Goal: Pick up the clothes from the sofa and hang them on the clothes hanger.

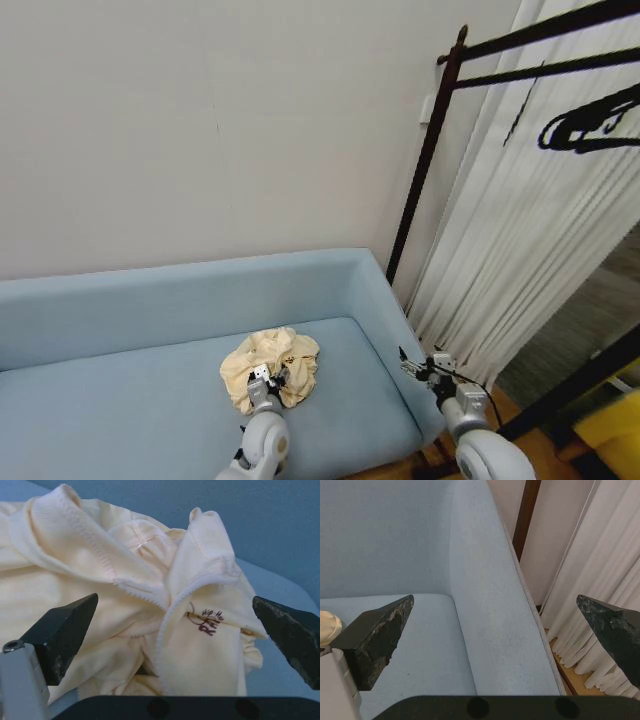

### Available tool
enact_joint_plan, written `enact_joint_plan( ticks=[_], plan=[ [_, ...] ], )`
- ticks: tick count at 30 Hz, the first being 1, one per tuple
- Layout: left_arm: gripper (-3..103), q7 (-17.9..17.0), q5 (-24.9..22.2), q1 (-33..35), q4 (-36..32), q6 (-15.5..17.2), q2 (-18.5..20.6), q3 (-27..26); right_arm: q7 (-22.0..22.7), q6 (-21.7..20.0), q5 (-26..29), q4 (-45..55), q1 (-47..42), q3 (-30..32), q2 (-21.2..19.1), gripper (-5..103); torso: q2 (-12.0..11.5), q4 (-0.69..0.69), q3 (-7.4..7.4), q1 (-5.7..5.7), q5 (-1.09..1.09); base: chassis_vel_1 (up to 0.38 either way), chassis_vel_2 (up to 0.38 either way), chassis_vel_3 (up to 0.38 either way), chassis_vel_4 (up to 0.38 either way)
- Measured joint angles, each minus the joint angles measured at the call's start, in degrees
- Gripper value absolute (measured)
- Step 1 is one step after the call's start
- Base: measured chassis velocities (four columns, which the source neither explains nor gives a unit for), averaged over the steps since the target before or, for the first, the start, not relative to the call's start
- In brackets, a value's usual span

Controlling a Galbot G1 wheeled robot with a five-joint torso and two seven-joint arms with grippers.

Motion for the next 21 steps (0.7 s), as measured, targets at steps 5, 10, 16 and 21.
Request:
enact_joint_plan(
  ticks=[5,10,16,21],
  plan=[
    [100,-2.32,-1.91,-3.09,2.43,-0.02,-2.38,-0.63,0.08,-0.79,0.53,0.06,-0.12,0.28,-0.77,100,0.00,0.00,0.00,0.00,0.00,0.000,0.000,0.000,0.000],
    [100,-3.95,-2.86,-3.48,2.87,-0.31,-3.36,-1.57,0.25,-1.28,0.72,-0.10,-0.04,0.33,-1.15,100,0.00,0.01,0.00,0.00,0.00,0.000,0.000,0.000,0.000],
    [100,-5.23,-3.79,-2.49,1.67,-0.69,-3.90,-3.29,0.36,-1.36,0.71,-0.81,0.09,0.31,-1.12,100,0.00,0.01,0.00,0.00,0.00,0.000,0.000,0.000,0.000],
    [100,-5.62,-3.94,-3.13,3.66,-1.09,-4.22,-4.22,0.36,-1.42,0.58,-1.23,0.32,0.04,-0.95,100,0.00,0.01,0.00,0.00,0.00,0.000,0.000,0.000,0.000]
  ],
)
